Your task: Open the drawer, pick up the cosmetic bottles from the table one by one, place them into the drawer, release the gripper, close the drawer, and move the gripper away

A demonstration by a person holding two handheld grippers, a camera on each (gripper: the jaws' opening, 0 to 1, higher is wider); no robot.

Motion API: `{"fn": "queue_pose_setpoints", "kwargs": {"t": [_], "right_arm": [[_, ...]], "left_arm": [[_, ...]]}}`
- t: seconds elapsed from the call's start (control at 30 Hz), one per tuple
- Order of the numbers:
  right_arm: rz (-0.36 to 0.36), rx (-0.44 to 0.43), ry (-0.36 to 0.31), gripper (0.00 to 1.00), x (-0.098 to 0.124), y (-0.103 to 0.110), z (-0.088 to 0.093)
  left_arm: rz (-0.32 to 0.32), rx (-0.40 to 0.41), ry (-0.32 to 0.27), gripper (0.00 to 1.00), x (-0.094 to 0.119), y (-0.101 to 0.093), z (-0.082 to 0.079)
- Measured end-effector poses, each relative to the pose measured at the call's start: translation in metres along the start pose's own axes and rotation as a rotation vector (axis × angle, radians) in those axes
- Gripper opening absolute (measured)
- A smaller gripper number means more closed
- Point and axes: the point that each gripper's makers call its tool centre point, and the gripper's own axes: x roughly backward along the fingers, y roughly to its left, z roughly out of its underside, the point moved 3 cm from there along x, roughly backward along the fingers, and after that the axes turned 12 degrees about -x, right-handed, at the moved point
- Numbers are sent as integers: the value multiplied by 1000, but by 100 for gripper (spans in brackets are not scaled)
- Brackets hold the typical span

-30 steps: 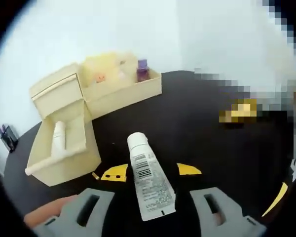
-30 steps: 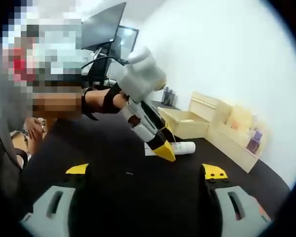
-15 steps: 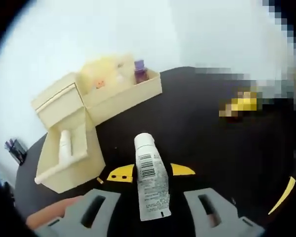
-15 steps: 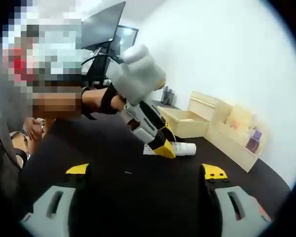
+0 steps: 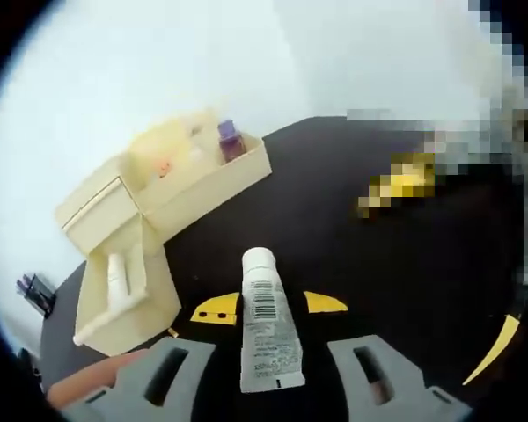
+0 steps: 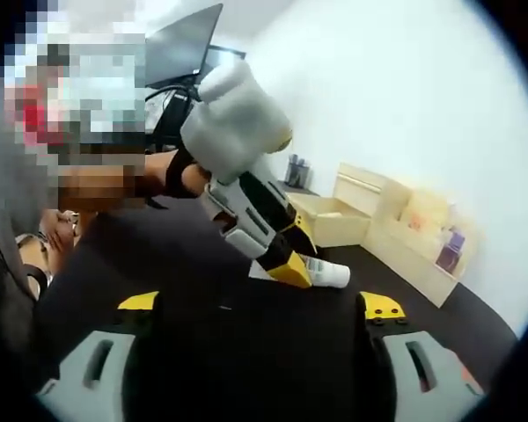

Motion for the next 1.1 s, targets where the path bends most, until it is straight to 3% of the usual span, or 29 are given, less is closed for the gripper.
{"fn": "queue_pose_setpoints", "kwargs": {"t": [0.2,0.47,0.6,0.7,0.97,1.1], "right_arm": [[4,4,1,83,0,-1,0],[4,3,-1,83,2,-2,0],[7,0,-2,82,2,-4,0],[3,-17,-8,81,2,-3,-1],[0,-53,-21,80,2,-6,-3],[-8,-74,-32,79,3,-7,-4]], "left_arm": [[74,62,-38,21,1,-10,-6],[51,41,-35,22,7,1,1],[69,46,-10,30,4,1,10],[45,40,-26,34,-4,-2,8],[42,51,-15,21,-14,1,10],[38,61,-22,20,-13,2,10]]}}
